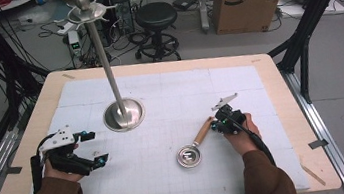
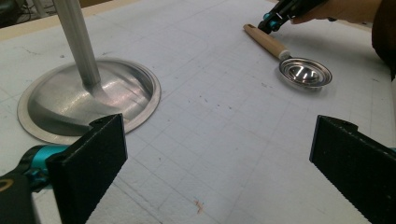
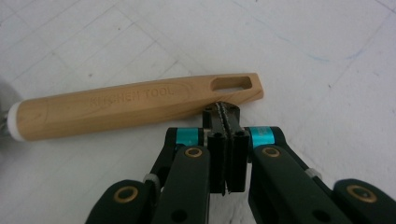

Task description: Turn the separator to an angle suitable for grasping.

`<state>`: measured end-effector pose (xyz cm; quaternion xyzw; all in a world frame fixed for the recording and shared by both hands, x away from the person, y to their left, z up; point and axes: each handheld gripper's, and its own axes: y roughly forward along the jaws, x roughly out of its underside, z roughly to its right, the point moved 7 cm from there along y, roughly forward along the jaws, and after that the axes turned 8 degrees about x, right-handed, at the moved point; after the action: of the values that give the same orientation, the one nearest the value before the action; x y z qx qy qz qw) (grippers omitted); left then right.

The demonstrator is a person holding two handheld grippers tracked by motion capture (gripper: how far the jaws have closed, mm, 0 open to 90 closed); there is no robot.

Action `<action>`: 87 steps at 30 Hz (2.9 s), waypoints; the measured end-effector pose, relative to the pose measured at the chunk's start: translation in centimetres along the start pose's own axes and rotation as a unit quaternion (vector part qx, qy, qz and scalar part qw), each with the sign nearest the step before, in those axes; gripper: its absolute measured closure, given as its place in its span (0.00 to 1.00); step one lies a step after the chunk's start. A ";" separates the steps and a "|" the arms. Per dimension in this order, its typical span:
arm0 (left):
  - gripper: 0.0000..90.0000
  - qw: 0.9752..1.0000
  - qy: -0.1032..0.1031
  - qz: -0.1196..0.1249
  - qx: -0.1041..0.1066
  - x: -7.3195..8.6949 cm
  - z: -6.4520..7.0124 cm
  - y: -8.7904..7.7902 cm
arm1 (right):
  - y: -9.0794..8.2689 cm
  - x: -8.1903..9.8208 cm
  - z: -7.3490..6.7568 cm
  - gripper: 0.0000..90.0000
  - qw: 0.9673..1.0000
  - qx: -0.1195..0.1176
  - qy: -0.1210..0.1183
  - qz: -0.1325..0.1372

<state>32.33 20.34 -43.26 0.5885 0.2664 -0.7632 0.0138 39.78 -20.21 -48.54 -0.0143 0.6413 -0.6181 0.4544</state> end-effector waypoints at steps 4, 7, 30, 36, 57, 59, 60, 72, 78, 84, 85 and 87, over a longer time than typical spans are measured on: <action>0.05 1.000 -0.002 0.002 -0.001 0.0 0.0 0.0 | 0.6 -1.2 -0.3 1.00 1.000 0.000 -0.006 -0.011; 0.05 1.000 -0.001 0.003 0.001 -0.1 0.0 -0.1 | 1.0 -1.8 -0.3 1.00 1.000 0.003 -0.005 -0.018; 0.05 1.000 -0.001 0.005 0.002 -0.1 0.1 -0.2 | 3.0 -6.4 -4.6 1.00 0.999 -0.037 -0.037 0.001; 0.05 1.000 -0.002 0.005 0.001 -0.1 0.1 -0.2 | 3.2 -6.9 -6.0 1.00 0.997 -0.052 -0.054 0.004; 0.05 1.000 0.000 0.002 0.003 -0.1 0.1 -0.1 | 2.8 -7.2 -9.3 1.00 0.991 -0.090 -0.100 0.010; 0.05 1.000 0.000 0.002 0.003 -0.1 0.1 -0.1 | 2.8 -7.2 -9.3 1.00 0.991 -0.089 -0.100 0.010; 0.05 1.000 0.000 0.002 0.002 -0.1 0.1 -0.2 | 2.8 -7.3 -9.3 1.00 0.991 -0.089 -0.100 0.011; 0.05 1.000 0.000 0.006 0.005 -0.2 0.2 -0.3 | -0.9 -7.4 -8.3 0.88 0.988 -0.127 -0.060 0.062; 0.05 1.000 0.002 0.007 0.008 -0.2 0.4 -0.3 | -3.0 -6.7 -7.9 0.80 0.986 -0.129 -0.044 0.093; 0.05 1.000 0.000 0.007 0.008 -0.2 0.4 -0.3 | -4.7 -6.0 -7.6 0.68 0.984 -0.128 -0.029 0.118; 0.05 1.000 0.000 0.007 0.008 -0.2 0.4 -0.3 | -4.9 -5.8 -7.5 0.67 0.984 -0.125 -0.025 0.122; 0.05 1.000 -0.001 0.009 0.011 -0.2 0.4 -0.3 | -5.4 -5.5 -7.4 0.63 0.984 -0.122 -0.021 0.129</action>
<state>31.92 20.37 -42.91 0.5902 0.2530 -0.7664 0.0146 35.67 -12.53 -42.40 0.0002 0.6987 -0.4711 0.5384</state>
